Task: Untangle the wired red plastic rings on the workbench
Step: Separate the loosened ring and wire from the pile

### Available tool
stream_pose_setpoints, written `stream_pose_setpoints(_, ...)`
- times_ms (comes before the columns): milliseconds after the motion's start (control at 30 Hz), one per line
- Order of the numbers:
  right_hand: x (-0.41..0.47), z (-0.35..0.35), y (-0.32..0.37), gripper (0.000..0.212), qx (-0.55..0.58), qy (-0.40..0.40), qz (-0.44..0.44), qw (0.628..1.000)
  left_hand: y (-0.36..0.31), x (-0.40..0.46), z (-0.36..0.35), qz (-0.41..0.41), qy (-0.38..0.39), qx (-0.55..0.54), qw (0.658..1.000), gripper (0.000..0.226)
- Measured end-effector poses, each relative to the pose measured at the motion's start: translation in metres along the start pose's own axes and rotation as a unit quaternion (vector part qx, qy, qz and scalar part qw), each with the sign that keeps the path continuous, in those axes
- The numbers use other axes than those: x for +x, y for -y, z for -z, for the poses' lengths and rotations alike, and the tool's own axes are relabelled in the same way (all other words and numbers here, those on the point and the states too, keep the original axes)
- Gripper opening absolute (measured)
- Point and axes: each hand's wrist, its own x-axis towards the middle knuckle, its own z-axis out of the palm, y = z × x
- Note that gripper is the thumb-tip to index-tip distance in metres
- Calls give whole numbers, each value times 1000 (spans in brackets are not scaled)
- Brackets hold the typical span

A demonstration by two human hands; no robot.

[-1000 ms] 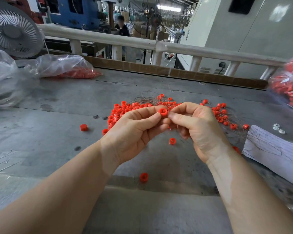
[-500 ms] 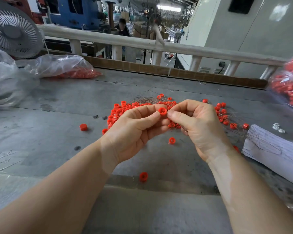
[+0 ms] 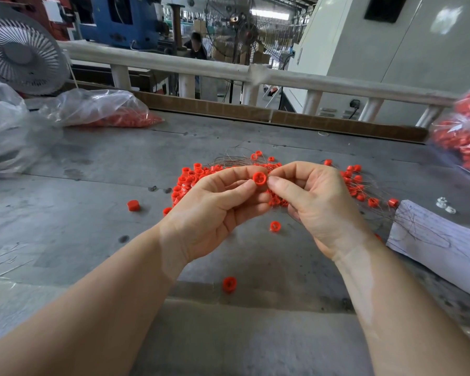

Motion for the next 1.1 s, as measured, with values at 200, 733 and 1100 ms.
stream_pose_setpoints(200,-1,0,2,15,9,1,0,1000,1,0,0,-16,-7,20,1000,18)
stream_pose_setpoints(733,2,1,-1,18,37,-10,-20,999,-1,0,2,-15,-19,38,999,23)
stream_pose_setpoints(1100,2,2,-1,18,40,-2,-34,999,-2,-1,1,-3,-42,36,998,23)
